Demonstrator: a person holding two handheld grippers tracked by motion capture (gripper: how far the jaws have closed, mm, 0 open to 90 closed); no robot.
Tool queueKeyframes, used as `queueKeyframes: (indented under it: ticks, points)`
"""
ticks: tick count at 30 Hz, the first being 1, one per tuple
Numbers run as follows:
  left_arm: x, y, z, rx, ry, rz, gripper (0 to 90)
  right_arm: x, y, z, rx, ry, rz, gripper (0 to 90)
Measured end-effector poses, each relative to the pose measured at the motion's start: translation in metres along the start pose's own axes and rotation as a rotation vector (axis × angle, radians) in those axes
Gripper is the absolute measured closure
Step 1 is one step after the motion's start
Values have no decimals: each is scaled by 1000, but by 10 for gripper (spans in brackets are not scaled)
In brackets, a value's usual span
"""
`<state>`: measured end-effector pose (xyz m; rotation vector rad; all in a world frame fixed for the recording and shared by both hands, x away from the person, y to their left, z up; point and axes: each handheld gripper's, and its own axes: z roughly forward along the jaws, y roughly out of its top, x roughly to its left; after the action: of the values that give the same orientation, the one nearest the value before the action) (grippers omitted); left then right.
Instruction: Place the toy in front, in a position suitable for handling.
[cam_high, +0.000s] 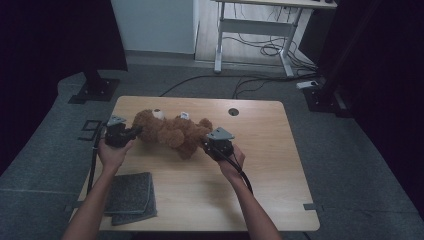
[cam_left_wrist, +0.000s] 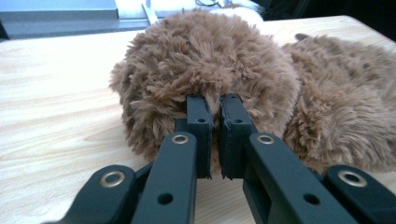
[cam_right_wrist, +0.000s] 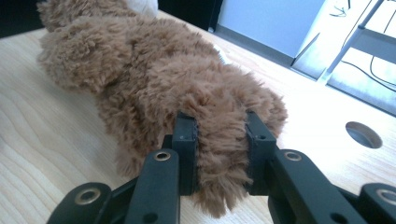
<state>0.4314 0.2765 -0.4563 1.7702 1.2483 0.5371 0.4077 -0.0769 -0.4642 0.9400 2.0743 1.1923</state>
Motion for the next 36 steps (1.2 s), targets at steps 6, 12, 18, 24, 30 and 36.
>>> queueKeyframes:
  ticks: [6,12,18,24,30,36]
  points:
    - [-19,11,-12,-30,-33,39,844,-12,2,-16,-45,-30,23,717]
    - [-39,16,-20,-57,-73,63,844,-24,6,-40,-83,-58,24,717]
    - [-65,17,-24,-76,-125,93,845,-39,1,-68,-121,-93,48,718]
    - [-84,11,-25,-81,-191,93,898,-52,-10,-88,-136,-135,76,719]
    - [-89,-2,-11,-33,-216,95,899,-56,-26,-95,-116,-115,63,720]
    - [-90,-11,4,38,-224,100,895,-60,-43,-102,-125,-105,89,721]
